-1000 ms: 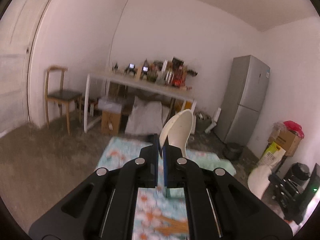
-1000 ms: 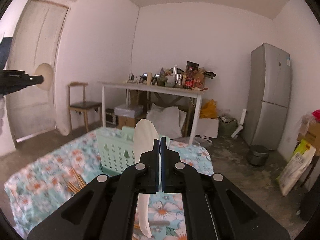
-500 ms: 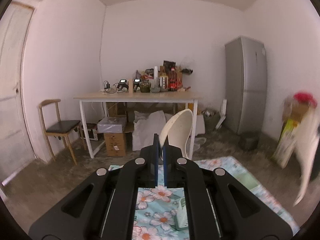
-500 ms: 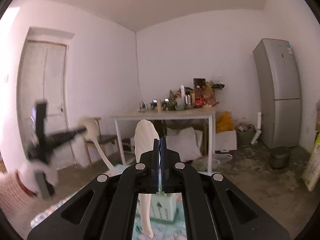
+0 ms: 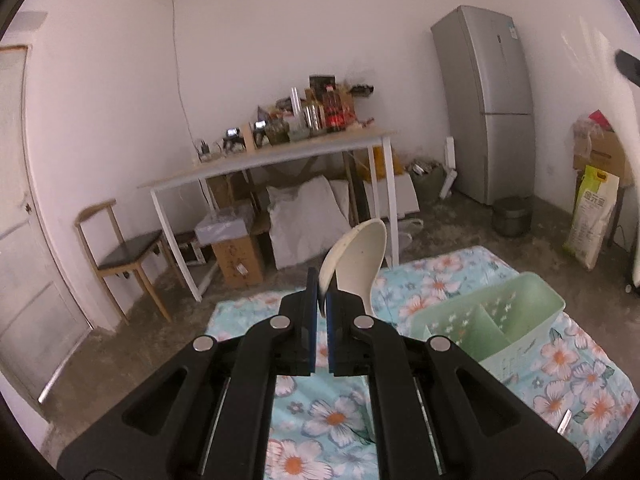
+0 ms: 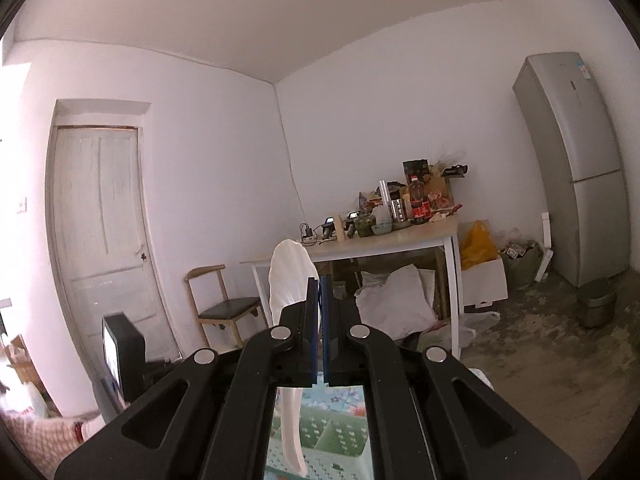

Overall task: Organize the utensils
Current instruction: 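Carry ladle and paddle over the mint holder and lower both handles inside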

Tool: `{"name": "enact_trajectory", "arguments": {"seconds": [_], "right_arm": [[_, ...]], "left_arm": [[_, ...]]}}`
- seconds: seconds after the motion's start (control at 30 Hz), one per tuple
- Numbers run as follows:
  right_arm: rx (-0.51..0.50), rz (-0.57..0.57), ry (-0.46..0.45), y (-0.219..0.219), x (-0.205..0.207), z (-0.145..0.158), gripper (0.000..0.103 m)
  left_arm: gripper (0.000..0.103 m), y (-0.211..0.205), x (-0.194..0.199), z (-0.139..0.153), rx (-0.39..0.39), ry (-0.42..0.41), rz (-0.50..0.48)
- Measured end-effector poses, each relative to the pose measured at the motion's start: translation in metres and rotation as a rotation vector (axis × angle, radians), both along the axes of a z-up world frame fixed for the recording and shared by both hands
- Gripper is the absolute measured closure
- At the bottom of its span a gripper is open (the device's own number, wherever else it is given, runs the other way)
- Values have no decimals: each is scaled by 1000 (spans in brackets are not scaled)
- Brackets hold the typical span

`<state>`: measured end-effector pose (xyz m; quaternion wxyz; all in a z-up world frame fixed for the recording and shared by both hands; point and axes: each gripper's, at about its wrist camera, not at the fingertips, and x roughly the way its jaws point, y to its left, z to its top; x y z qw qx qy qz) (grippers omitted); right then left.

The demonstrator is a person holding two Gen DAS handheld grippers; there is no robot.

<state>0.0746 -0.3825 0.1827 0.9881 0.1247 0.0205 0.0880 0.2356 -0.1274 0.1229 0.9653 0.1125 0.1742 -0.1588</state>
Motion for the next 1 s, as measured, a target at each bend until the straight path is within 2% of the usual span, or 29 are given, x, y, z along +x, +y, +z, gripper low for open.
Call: {"name": "enact_trajectory", "arguments": {"seconds": [0.2,0.27,0.3,0.33,0.43,0.67,0.77,0.83,1.0], "right_arm": [[41,21,48,-6,42,-16,101],[50,21,60,-8,51,-22,101],[58,20,66,-9,57,-25,101],[62,17,71,-10,62,-29,101],[78,13,89,-12,73,-38,101],[77,4,130,-10,97,-60,101],[64,0,151,-7,100,-71,101],[66,5,172,-4,100,-79,101],[21,10,245,3,99,-95,99]], "left_arm": [[95,5,9,-14,-62,87,-20],[89,7,10,-17,-81,105,-34],[82,9,10,-18,-91,112,-39],[75,11,10,-19,-101,110,-39],[64,16,7,-18,-131,94,-50],[52,34,-7,-14,-210,74,-58],[44,46,-16,-15,-238,54,-47],[37,53,-19,-15,-248,43,-34],[28,70,-35,-22,-255,39,-11]]}}
